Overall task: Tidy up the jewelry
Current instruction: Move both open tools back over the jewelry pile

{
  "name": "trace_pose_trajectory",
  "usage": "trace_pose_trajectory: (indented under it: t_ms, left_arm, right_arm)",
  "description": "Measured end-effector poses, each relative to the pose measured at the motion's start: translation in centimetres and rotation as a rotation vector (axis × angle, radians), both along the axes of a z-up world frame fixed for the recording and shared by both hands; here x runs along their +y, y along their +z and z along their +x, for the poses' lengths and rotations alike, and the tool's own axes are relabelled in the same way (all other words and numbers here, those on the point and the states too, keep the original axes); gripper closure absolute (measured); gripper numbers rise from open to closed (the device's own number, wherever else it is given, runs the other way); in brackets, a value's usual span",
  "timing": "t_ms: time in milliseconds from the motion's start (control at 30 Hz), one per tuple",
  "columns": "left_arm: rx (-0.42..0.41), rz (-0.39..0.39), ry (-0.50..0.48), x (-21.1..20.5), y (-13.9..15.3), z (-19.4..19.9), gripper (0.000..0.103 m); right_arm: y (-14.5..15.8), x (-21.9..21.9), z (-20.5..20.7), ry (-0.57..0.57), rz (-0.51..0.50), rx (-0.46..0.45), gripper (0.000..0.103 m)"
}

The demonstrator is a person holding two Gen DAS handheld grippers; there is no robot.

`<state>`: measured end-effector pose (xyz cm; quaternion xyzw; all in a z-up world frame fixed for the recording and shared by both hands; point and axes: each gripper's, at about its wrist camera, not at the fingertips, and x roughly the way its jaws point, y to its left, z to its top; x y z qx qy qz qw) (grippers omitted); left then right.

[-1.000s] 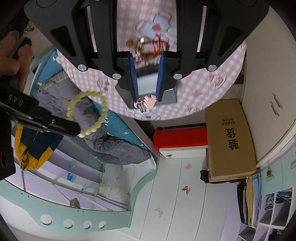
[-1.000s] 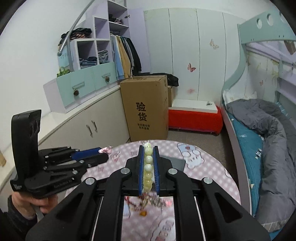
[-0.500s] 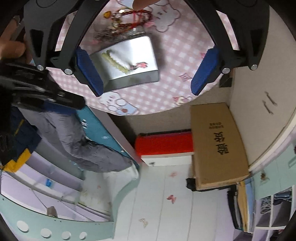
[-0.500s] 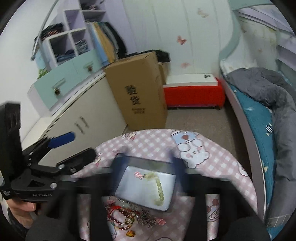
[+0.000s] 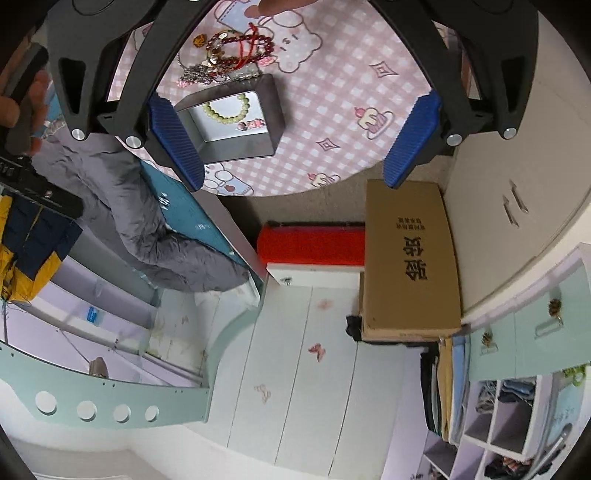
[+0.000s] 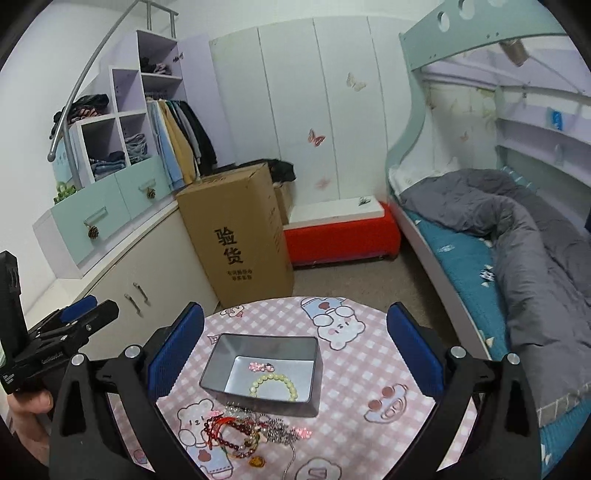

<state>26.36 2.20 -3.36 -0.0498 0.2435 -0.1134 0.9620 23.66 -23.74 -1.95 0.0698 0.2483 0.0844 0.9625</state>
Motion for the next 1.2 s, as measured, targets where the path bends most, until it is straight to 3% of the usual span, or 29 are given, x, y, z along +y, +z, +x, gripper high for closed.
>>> trace_pose_trajectory:
  t_ms: [200,467,800,1000,1200]
  left_arm:
    - [-0.039,0.017,-0.003,0.3,0.1,-2.3,0.008]
    - [-0.033,0.057,0.048,-0.6,-1.8,-5.9,0.008]
    - [0.143,0.192,0.117,-5.0,-8.2,-7.2,0.008]
    - [0.240,0.240,0.095,-6.7,-11.7,-5.1,0.008]
    - [0.286,0.286,0.038,-7.3,-14.1,-3.0,0.008]
  right_arm:
    - [0.5,-0.4,-3.2,-0.041,0.037,-0.037,0.008]
    - [-1.0,-0.8,-5.4,0.030,0.030,-0.037,0.008]
    - [-6.1,-4.3,-5.2,0.127,0.100,0.075,0.008]
    - [-8.5,-5.6,-4.9,0.102,0.121,0.135,0.008]
    - [-10.4,-4.9,-4.8,0.057,0.112,0.193,0.008]
